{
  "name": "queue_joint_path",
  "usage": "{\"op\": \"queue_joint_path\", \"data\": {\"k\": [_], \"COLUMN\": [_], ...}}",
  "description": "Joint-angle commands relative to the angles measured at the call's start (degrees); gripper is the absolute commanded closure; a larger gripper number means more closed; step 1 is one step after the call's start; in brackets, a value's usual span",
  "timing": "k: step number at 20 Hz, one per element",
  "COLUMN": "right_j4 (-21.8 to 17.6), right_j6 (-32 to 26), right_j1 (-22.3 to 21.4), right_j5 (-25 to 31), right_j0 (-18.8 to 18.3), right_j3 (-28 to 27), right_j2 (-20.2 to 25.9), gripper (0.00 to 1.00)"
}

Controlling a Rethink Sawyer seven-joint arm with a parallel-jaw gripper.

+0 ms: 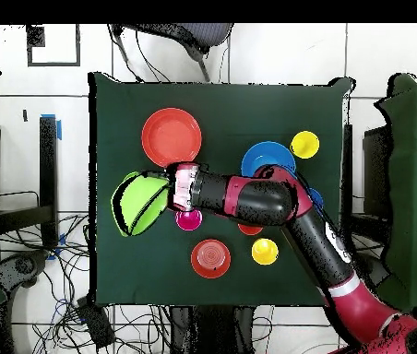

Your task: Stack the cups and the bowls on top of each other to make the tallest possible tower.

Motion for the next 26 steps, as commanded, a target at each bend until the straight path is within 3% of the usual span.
{"op": "queue_joint_path", "data": {"k": [1,17,22,26], "right_j4": [-4.1,1.0,0.1,-2.6], "right_j6": [-24.0,-39.5,-41.9,-41.5], "right_j1": [7.0,17.7,18.7,15.9], "right_j5": [-3.8,-4.1,-5.6,-7.6], "right_j0": [-0.9,-4.4,-5.4,-6.0], "right_j3": [-6.7,-4.5,-3.4,-2.3], "right_j2": [-7.9,-4.8,-4.1,-3.8], "gripper": [1.0,1.0,1.0,1.0]}}
